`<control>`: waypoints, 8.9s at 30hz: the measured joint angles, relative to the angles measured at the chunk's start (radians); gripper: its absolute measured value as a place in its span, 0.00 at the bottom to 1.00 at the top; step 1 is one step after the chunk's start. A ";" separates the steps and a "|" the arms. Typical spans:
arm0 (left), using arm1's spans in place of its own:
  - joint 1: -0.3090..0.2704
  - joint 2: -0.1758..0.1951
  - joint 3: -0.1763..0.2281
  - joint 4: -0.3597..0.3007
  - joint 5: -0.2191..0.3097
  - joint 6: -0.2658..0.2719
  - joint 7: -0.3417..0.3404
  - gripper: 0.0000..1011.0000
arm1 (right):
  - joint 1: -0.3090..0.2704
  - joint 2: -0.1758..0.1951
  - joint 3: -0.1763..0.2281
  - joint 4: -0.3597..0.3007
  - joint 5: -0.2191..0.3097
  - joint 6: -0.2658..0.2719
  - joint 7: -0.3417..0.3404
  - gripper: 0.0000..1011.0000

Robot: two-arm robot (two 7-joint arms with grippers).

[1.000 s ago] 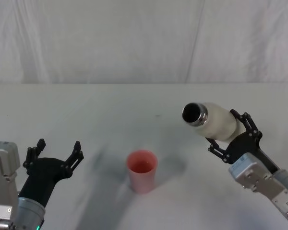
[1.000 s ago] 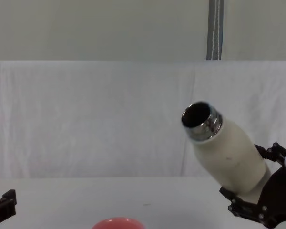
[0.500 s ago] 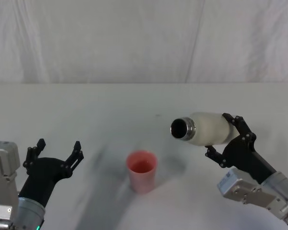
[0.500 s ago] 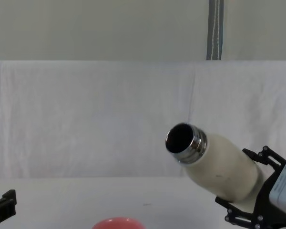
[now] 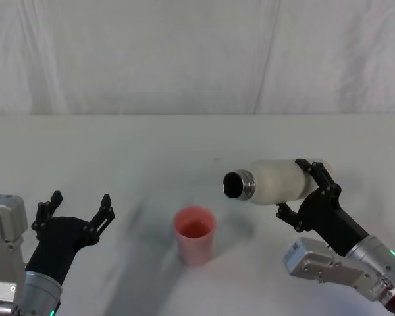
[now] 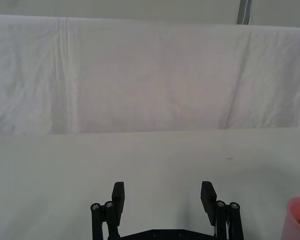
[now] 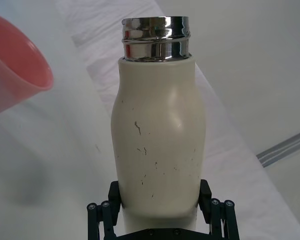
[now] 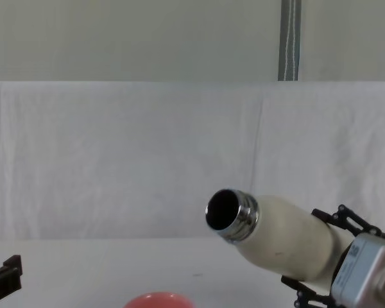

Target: Grasp the thermos with one hand and pour water into the cup lid.

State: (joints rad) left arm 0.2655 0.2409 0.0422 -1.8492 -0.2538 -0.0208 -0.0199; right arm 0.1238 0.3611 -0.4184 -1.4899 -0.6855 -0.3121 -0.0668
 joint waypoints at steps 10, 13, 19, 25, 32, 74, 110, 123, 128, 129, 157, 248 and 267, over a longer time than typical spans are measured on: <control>0.000 0.000 0.000 0.000 0.000 0.000 0.000 0.99 | 0.031 0.008 -0.037 0.027 -0.049 0.000 -0.033 0.94; 0.000 0.000 0.000 0.000 0.000 0.000 0.000 0.99 | 0.040 0.008 -0.046 0.037 -0.062 0.005 -0.044 0.94; 0.000 0.000 0.000 0.000 0.000 0.000 0.000 0.99 | 0.058 0.004 -0.064 0.055 -0.085 0.019 -0.060 0.94; 0.000 0.000 0.000 0.000 0.000 0.000 0.000 0.99 | 0.079 -0.001 -0.086 0.073 -0.108 0.024 -0.076 0.94; 0.000 0.000 0.000 0.000 0.000 0.000 0.000 0.99 | 0.099 -0.003 -0.109 0.091 -0.130 0.028 -0.089 0.94; 0.000 0.000 0.000 0.000 0.000 0.000 0.000 0.99 | 0.186 0.019 -0.201 0.149 -0.245 0.088 -0.167 0.94; 0.000 0.000 0.000 0.000 0.000 0.000 0.000 0.99 | 0.220 0.032 -0.222 0.162 -0.279 0.099 -0.190 0.94; 0.000 0.000 0.000 0.000 0.000 0.000 0.000 0.99 | 0.234 0.035 -0.230 0.172 -0.292 0.099 -0.207 0.94; 0.000 0.000 0.000 0.000 0.000 0.000 0.000 0.99 | 0.239 0.037 -0.232 0.175 -0.293 0.098 -0.210 0.94; 0.000 0.000 0.000 0.000 0.000 0.000 0.000 0.99 | 0.239 0.037 -0.232 0.175 -0.293 0.098 -0.210 0.94; 0.000 0.000 0.000 0.000 0.000 0.000 0.000 0.99 | 0.249 0.049 -0.237 0.188 -0.299 0.091 -0.222 0.94; 0.000 0.000 0.000 0.000 0.000 0.000 0.000 0.99 | 0.249 0.062 -0.250 0.182 -0.315 0.093 -0.235 0.94; 0.000 0.000 0.000 0.000 0.000 0.000 0.000 0.99 | 0.248 0.064 -0.251 0.180 -0.318 0.096 -0.234 0.94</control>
State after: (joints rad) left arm 0.2655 0.2410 0.0421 -1.8492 -0.2539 -0.0208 -0.0199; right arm 0.3717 0.4255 -0.6695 -1.3094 -1.0030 -0.2165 -0.3009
